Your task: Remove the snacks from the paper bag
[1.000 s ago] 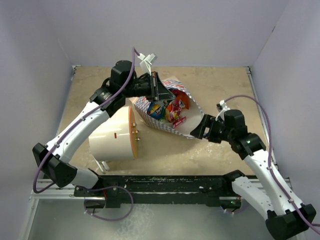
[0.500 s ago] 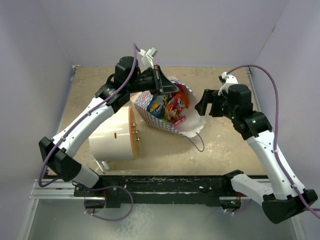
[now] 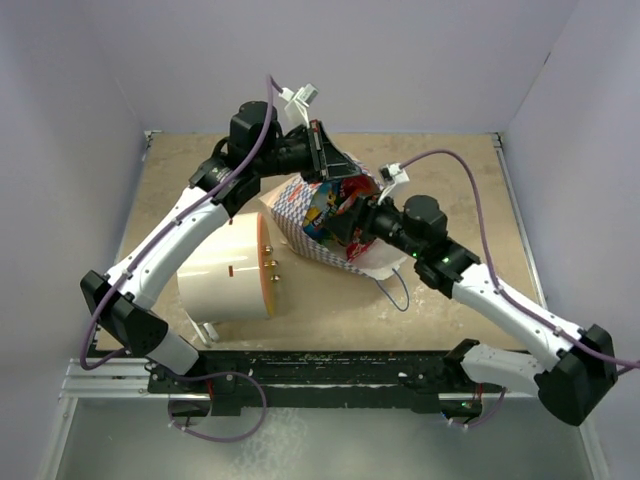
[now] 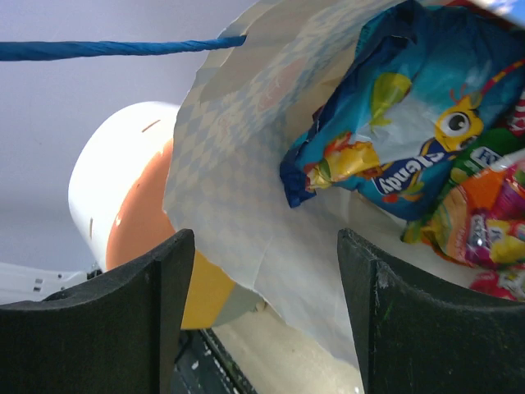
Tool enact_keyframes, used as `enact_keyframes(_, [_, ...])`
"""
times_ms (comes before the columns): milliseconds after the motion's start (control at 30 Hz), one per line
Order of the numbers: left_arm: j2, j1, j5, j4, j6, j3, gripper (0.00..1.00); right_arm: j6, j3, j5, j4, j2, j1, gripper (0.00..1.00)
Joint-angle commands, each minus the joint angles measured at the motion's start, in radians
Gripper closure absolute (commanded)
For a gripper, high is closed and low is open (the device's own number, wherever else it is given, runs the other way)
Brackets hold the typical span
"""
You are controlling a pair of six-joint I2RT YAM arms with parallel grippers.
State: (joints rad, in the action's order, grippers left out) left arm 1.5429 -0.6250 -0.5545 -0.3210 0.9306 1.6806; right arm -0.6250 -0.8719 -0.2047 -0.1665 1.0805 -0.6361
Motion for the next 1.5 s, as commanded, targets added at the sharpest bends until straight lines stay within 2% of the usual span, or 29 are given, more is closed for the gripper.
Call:
enact_keyframes(0, [-0.004, -0.012, -0.053, -0.007, -0.031, 0.081, 1.0, -0.071, 0.086, 0.223, -0.371, 0.077, -0.051, 0.29])
enact_keyframes(67, [-0.008, -0.013, -0.043, -0.011, -0.036, 0.09, 1.0, -0.089, 0.115, 0.285, -0.451, 0.13, -0.052, 0.3])
enact_keyframes(200, [-0.011, -0.012, -0.026, -0.014, -0.047, 0.106, 1.0, -0.06, 0.06, 0.295, -0.518, 0.231, -0.063, 0.31])
enact_keyframes(500, [-0.056, -0.011, 0.027, -0.088, -0.095, 0.08, 1.0, -0.124, 0.004, 0.395, -0.594, 0.388, -0.104, 0.23])
enact_keyframes(667, [-0.057, -0.011, 0.027, -0.082, -0.094, 0.085, 1.0, -0.108, -0.073, 0.48, -0.563, 0.449, -0.154, 0.23])
enact_keyframes(833, [-0.057, -0.011, 0.029, -0.099, -0.102, 0.109, 1.0, -0.076, -0.186, 0.692, -0.484, 0.525, -0.222, 0.23])
enact_keyframes(867, [-0.058, -0.011, 0.029, -0.105, -0.104, 0.112, 1.0, -0.086, -0.218, 0.737, -0.421, 0.544, -0.231, 0.24])
enact_keyframes(900, [-0.06, -0.011, 0.031, -0.11, -0.108, 0.114, 1.0, -0.111, -0.254, 0.806, -0.354, 0.565, -0.238, 0.26])
enact_keyframes(967, [-0.068, -0.011, 0.039, -0.125, -0.119, 0.116, 1.0, -0.238, -0.329, 0.837, -0.15, 0.601, -0.24, 0.31])
enact_keyframes(1033, [-0.08, -0.011, 0.053, -0.138, -0.127, 0.117, 1.0, -0.288, -0.346, 0.822, -0.091, 0.605, -0.237, 0.4])
enact_keyframes(1200, [-0.105, -0.011, 0.09, -0.158, -0.144, 0.109, 1.0, -0.256, -0.276, 0.74, -0.164, 0.522, -0.237, 0.97])
enact_keyframes(1333, [-0.119, 0.005, 0.103, -0.141, -0.13, 0.091, 1.0, -0.275, -0.255, 0.67, -0.102, 0.448, -0.237, 1.0])
enact_keyframes(1467, [-0.145, 0.023, 0.088, -0.093, -0.104, 0.048, 1.0, -0.26, -0.166, 0.557, -0.137, 0.314, -0.237, 1.0])
